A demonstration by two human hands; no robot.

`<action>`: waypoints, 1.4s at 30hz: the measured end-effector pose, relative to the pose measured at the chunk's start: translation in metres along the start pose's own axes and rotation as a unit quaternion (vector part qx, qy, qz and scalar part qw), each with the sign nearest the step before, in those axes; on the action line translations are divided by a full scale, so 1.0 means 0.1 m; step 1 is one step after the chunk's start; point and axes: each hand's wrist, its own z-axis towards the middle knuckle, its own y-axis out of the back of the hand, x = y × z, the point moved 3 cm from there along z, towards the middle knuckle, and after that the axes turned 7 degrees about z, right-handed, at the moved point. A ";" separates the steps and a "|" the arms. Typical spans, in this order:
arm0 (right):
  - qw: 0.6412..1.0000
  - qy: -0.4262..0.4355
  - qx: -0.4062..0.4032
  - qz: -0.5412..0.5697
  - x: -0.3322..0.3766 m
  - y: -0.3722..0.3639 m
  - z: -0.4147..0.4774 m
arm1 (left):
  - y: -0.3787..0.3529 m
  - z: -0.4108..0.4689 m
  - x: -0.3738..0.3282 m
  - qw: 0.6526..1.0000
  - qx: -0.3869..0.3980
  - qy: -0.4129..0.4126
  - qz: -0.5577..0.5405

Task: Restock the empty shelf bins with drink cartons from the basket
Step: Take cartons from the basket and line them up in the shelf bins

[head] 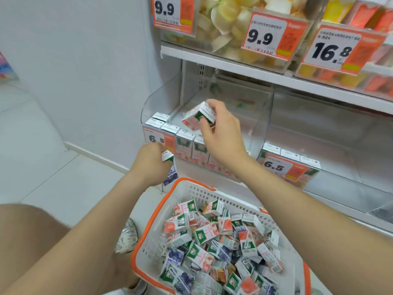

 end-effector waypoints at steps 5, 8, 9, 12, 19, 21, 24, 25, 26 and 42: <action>0.990 -0.050 0.088 -0.102 -0.05 -0.57 0.53 | -0.03 0.06 0.12 0.998 0.001 0.031 -0.060; 0.977 -0.112 0.161 -0.089 -0.08 -0.81 0.68 | -0.05 0.07 0.15 0.996 -0.002 0.042 -0.085; 0.970 -0.130 0.186 -0.082 -0.09 -0.87 0.72 | -0.05 0.08 0.17 0.995 -0.001 0.043 -0.092; 0.954 -0.129 0.248 -0.106 -0.11 -0.96 0.80 | -0.08 0.09 0.22 0.992 0.008 0.045 -0.115; 0.942 -0.087 0.294 -0.137 -0.11 -0.73 0.73 | -0.09 0.10 0.27 0.976 0.036 0.041 -0.210; 0.953 -0.039 0.264 -0.147 -0.09 -0.61 0.59 | -0.07 0.07 0.21 0.972 0.041 0.028 -0.229; 0.977 0.071 0.175 -0.100 -0.01 -0.30 0.23 | -0.03 0.00 0.08 0.964 0.038 0.028 -0.262; 0.980 0.087 0.162 -0.081 0.00 -0.17 0.09 | -0.02 -0.03 0.01 0.960 0.047 0.022 -0.275; 0.981 0.081 0.160 -0.071 -0.01 -0.03 -0.06 | -0.02 -0.07 -0.08 0.954 0.063 0.015 -0.291; 0.988 -0.123 0.068 -0.062 -0.56 1.95 -0.92 | -0.58 -0.65 -1.91 0.940 -0.064 -0.228 -0.245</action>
